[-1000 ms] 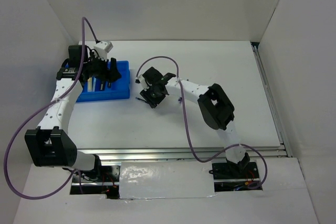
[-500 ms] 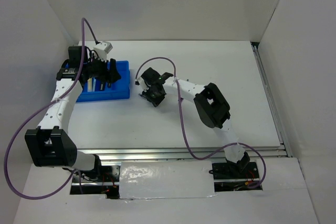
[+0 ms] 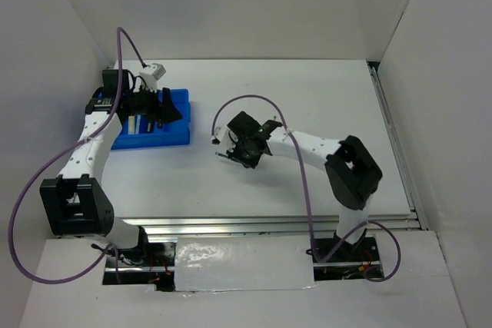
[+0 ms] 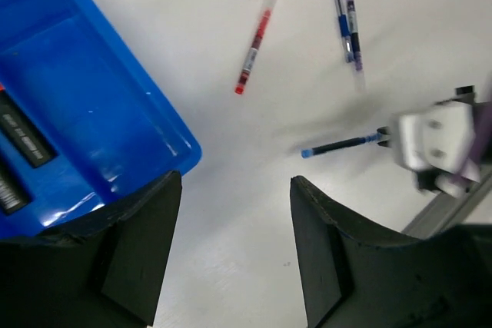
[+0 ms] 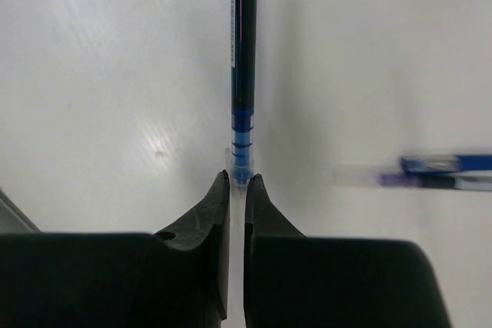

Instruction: Sort the stationery into containers

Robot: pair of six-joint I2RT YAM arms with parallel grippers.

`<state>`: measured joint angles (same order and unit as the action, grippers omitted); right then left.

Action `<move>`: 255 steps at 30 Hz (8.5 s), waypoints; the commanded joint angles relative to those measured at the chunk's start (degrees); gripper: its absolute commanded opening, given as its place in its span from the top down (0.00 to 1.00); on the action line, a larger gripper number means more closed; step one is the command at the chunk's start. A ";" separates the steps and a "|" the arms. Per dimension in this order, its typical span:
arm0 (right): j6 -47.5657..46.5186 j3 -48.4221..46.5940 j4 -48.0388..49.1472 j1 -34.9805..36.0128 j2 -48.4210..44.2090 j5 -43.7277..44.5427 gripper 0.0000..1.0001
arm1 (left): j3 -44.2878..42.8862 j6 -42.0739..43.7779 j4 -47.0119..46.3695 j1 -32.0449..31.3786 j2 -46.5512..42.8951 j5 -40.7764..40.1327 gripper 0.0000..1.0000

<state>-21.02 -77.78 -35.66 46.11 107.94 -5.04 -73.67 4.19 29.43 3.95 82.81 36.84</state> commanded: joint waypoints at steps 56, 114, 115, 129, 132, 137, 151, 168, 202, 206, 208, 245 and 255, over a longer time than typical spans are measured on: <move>-9.58 13.71 19.76 -5.76 -33.41 17.87 0.29 | -2.78 -15.51 -0.52 -13.26 4.01 -30.31 0.93; 14.51 15.11 11.14 -22.28 -31.47 0.82 0.30 | -38.12 2.84 11.52 -25.39 39.00 -25.68 0.53; 15.21 15.55 11.23 -23.16 -31.74 0.65 0.30 | -39.09 3.54 11.79 -25.74 40.14 -25.68 0.52; 18.64 18.45 10.52 -29.67 -35.08 -2.87 0.30 | -42.53 6.89 14.78 -26.71 49.91 -24.01 0.45; 18.64 18.54 10.26 -30.11 -35.17 -3.22 0.30 | -41.73 7.06 14.60 -26.71 50.52 -23.66 0.45; 18.82 18.72 10.08 -30.29 -35.08 -3.58 0.30 | -42.52 7.24 14.95 -26.80 52.28 -24.27 0.46; 18.82 18.01 9.38 -30.29 -35.08 -3.49 0.32 | -39.54 8.73 17.85 -29.43 52.90 -30.34 0.79; 19.70 20.21 9.99 -29.06 -37.45 -2.70 0.32 | -23.99 -14.19 9.24 -18.19 19.07 -20.91 1.00; 13.04 19.15 9.20 -25.28 -31.57 -6.04 0.30 | -29.51 -12.36 11.26 -4.56 34.44 -29.37 0.75; 6.61 16.96 6.67 -23.17 -27.19 -5.34 0.28 | -30.48 -12.36 11.09 -4.65 35.50 -28.76 0.59; 4.59 13.73 4.47 -22.64 -24.63 -3.50 0.28 | -30.66 -12.36 10.91 -4.74 35.50 -28.84 0.57; 32.35 -24.17 -0.20 -25.45 18.71 2.22 0.53 | -23.63 -16.31 5.81 -8.78 15.90 -28.14 0.46; 33.23 -27.16 -1.08 -24.57 22.66 0.83 0.58 | -23.63 -16.40 6.43 -8.78 16.16 -27.96 0.46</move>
<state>11.14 -102.59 -35.64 20.75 129.12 -3.49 -97.08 -10.96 36.05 -4.91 99.98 7.77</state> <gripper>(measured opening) 0.425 0.544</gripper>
